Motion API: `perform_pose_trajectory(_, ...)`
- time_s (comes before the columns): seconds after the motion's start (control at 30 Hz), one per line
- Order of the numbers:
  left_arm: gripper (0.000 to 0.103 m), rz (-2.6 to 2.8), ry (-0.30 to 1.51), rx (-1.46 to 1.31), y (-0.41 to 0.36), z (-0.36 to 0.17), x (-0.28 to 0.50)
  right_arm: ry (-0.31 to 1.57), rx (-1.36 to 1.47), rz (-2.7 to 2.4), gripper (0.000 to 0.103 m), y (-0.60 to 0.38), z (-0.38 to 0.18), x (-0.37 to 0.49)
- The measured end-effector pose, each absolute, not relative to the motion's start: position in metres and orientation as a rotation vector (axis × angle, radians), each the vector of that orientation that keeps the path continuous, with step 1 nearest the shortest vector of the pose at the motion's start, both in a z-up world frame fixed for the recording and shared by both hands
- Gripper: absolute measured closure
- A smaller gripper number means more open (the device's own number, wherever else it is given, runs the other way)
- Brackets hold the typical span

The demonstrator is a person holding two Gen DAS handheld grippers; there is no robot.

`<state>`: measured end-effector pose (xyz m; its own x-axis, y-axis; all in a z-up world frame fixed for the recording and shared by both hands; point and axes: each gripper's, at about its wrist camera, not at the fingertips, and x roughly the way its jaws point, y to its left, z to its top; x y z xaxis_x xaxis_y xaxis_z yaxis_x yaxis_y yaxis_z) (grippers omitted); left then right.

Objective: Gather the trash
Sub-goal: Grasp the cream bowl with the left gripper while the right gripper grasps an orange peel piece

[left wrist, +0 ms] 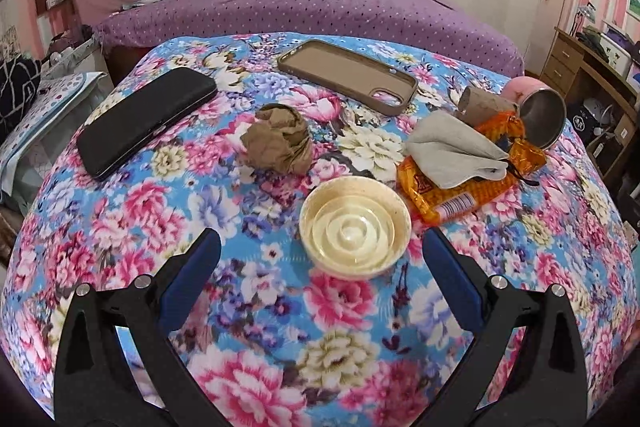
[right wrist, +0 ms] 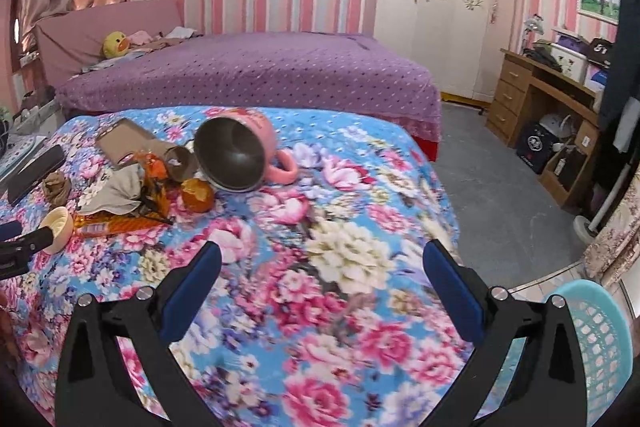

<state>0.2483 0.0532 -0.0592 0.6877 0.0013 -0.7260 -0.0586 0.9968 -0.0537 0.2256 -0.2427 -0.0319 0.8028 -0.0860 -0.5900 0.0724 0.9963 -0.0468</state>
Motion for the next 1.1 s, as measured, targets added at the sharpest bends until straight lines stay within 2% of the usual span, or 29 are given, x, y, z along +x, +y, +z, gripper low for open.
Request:
perform_pose_trajectory(0.07, 0.010, 0.018, 0.833, -0.069, 0.051, -0.063, 0.254, 0.641, -0.022, -0.073, 0.005, -0.237, -0.033, 0.232)
perform_pose_trajectory(0.17, 0.031, -0.026, 0.886, -0.078, 0.050, -0.069, 0.263, 0.646, -0.023, -0.043, 0.005, -0.224, -0.036, 0.244)
perform_pose_trajectory(0.27, 0.043, -0.043, 0.884, -0.058, 0.047, -0.069, 0.265, 0.654, -0.046, -0.017, 0.005, -0.208, -0.042, 0.257)
perform_pose_trajectory(0.3, 0.043, -0.048, 0.880, -0.046, 0.045, -0.069, 0.265, 0.660, -0.055, -0.009, 0.006, -0.204, -0.043, 0.260)
perform_pose_trajectory(0.37, 0.043, -0.046, 0.871, -0.042, 0.046, -0.067, 0.264, 0.681, -0.080, 0.015, 0.016, -0.194, -0.047, 0.271)
perform_pose_trajectory(0.5, 0.043, -0.023, 0.836, -0.067, 0.057, -0.058, 0.266, 0.707, -0.092, 0.051, 0.023, -0.179, -0.048, 0.291)
perform_pose_trajectory(0.6, 0.043, 0.015, 0.807, -0.076, 0.069, -0.050, 0.267, 0.736, -0.114, 0.082, 0.033, -0.165, -0.052, 0.306)
perform_pose_trajectory(0.67, 0.043, 0.027, 0.801, -0.078, 0.073, -0.048, 0.267, 0.754, -0.129, 0.089, 0.047, -0.160, -0.056, 0.312)
perform_pose_trajectory(0.73, 0.043, 0.034, 0.799, -0.089, 0.077, -0.047, 0.268, 0.771, -0.127, 0.104, 0.056, -0.157, -0.059, 0.318)
perform_pose_trajectory(0.77, 0.043, 0.035, 0.798, -0.093, 0.079, -0.046, 0.268, 0.779, -0.123, 0.115, 0.065, -0.156, -0.061, 0.320)
perform_pose_trajectory(0.83, 0.043, 0.039, 0.793, -0.100, 0.079, -0.044, 0.268, 0.779, -0.121, 0.131, 0.072, -0.155, -0.062, 0.319)
perform_pose_trajectory(1.1, 0.043, 0.028, 0.766, -0.104, 0.076, -0.036, 0.259, 0.727, -0.085, 0.111, 0.075, -0.174, -0.047, 0.296)
